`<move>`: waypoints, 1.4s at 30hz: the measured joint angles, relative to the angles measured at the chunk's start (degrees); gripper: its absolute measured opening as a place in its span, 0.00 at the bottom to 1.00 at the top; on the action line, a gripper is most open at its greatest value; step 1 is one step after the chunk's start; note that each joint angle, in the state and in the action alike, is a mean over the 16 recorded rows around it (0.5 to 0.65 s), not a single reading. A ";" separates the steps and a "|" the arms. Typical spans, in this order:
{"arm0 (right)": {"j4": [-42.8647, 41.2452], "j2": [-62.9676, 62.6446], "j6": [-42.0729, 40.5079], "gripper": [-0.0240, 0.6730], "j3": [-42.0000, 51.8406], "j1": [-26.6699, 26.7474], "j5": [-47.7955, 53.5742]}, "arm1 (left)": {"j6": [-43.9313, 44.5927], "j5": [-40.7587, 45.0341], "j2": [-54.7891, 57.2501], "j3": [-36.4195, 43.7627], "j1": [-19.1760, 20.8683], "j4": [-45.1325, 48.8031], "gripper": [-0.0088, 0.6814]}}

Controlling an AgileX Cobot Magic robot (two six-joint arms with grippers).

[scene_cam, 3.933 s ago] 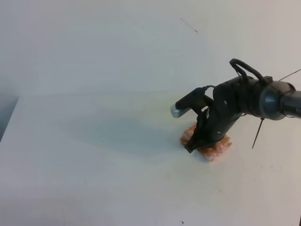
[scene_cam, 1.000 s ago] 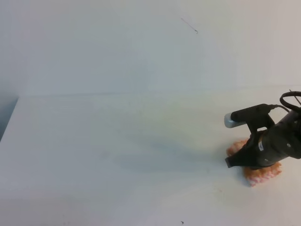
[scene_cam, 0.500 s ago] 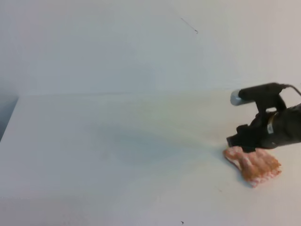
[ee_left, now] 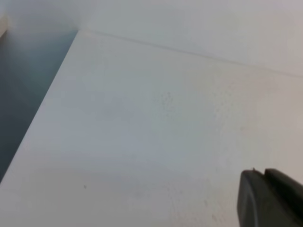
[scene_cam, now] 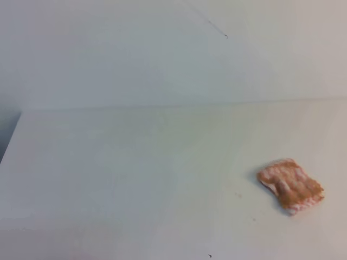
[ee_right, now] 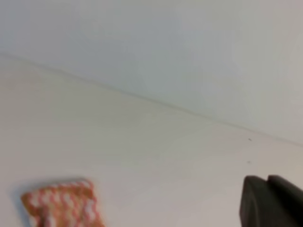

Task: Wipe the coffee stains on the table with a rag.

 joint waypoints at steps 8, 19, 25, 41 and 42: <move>-1.98 -16.44 1.68 0.04 9.59 0.00 4.24 | 0.00 0.00 0.00 0.00 0.00 0.00 0.01; 13.55 -37.34 -2.80 0.03 30.55 0.00 -5.18 | 0.00 0.00 0.00 0.00 0.00 0.00 0.01; 19.89 -43.38 -6.68 0.03 37.50 0.00 -8.20 | 0.00 0.00 0.00 0.00 0.00 0.00 0.01; 20.79 -46.13 -7.44 0.03 41.39 -0.53 -9.38 | 0.00 0.00 0.00 0.00 0.00 0.00 0.01; 20.84 -46.49 -7.43 0.03 41.56 -0.85 -9.30 | 0.00 0.00 0.00 0.00 0.00 0.00 0.01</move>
